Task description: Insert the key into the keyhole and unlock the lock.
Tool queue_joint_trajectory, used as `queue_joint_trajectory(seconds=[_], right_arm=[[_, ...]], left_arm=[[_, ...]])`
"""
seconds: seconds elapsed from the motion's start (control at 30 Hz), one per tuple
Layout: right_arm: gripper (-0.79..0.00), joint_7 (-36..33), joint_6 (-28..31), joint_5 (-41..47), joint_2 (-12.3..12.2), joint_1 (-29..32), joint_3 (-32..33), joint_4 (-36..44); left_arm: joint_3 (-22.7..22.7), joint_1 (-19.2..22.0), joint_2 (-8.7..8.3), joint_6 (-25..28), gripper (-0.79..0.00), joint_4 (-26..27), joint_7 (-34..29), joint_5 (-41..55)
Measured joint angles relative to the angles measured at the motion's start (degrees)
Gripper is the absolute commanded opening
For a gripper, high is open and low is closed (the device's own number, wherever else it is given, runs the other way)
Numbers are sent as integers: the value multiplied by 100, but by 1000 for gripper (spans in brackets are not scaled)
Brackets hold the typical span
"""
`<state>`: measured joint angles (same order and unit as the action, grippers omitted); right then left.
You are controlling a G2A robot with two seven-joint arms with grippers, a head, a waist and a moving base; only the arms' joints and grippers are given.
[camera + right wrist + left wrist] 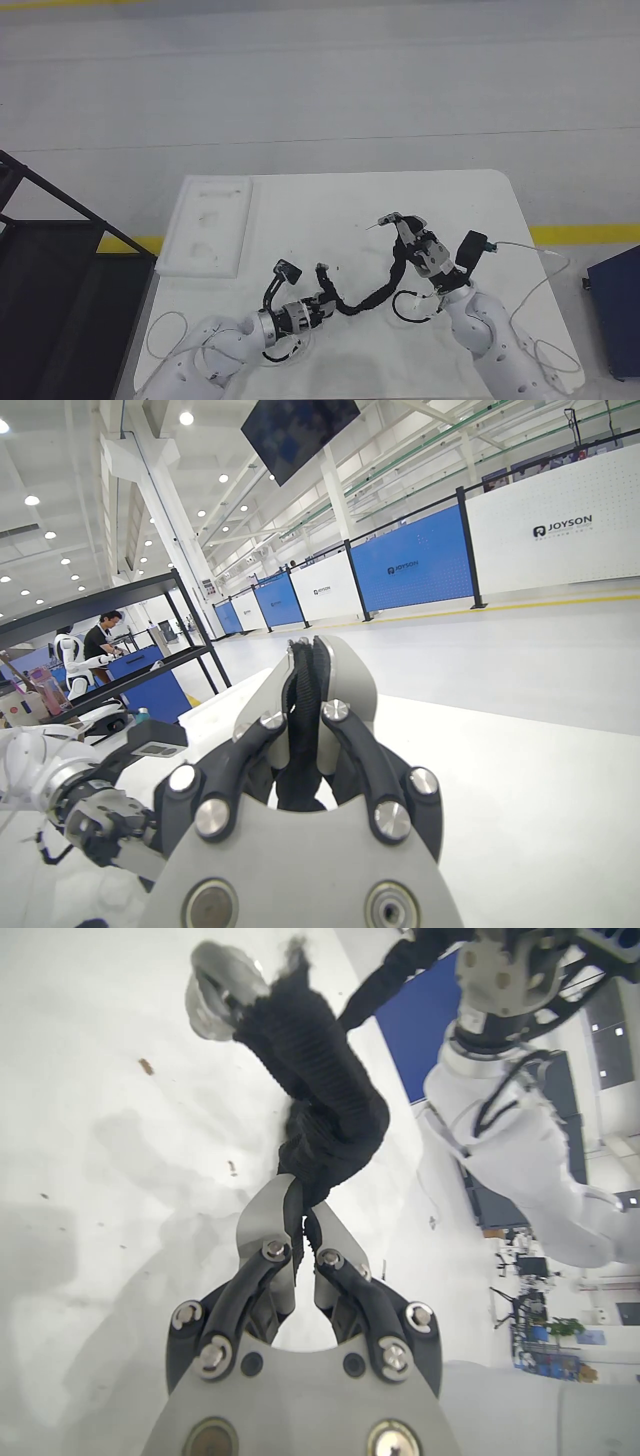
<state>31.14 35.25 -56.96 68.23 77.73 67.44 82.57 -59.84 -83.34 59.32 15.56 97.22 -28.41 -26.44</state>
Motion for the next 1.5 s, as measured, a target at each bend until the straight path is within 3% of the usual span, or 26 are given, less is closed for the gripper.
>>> queue_joint_trajectory(seconds=[0.2,0.33,0.43,0.57,0.7,0.93,1.5], right_arm=[[-785,-108,60,68,46,-109,-112,-27],[-785,-220,99,129,91,-213,-245,-134],[-785,-282,109,111,125,-313,-343,-216],[-785,-430,30,414,185,-372,-469,-427],[-785,-897,-131,613,227,-492,-562,-597],[-785,-1667,-279,135,260,-761,-752,-850],[-785,-1662,-387,-51,639,-1656,-1612,-2188]], left_arm=[[-6,429,12,-184,0,242,624,-1362],[-183,295,-69,-248,0,646,1195,-3230],[-446,112,-108,-263,0,953,1654,-3737],[-987,-256,-195,96,0,1207,2237,-3691],[-1721,-813,-279,459,0,1179,2657,-3054],[-2868,-1881,-357,1190,0,970,3507,-2152],[-2814,-1845,-356,1172,0,974,3487,-2189]])
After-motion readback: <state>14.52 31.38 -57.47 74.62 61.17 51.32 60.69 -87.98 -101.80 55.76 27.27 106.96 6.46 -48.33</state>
